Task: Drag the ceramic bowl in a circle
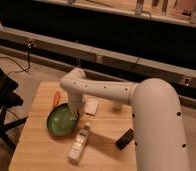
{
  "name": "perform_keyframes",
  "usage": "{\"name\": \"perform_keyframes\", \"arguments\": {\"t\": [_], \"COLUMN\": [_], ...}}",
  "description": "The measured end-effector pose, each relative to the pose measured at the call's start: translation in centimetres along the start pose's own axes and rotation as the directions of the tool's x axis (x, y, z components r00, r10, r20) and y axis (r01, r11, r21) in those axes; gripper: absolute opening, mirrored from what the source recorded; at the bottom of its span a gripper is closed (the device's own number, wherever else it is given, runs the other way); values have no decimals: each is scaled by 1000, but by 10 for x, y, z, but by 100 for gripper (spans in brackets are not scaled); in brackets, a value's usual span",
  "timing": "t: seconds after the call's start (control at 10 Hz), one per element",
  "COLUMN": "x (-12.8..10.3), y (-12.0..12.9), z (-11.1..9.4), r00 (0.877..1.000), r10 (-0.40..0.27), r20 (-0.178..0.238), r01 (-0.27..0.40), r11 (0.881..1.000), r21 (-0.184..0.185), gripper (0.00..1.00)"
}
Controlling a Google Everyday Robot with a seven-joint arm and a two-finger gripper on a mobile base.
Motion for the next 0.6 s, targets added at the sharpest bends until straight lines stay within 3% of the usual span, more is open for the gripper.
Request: {"name": "perform_keyframes", "arguments": {"t": [0.6], "x": [10], "y": [3], "z": [-4], "r00": [1000], "r10": [-2], "r20": [-3], "r01": [2], "r11": [1000], "r21": [4], "gripper": [0]}}
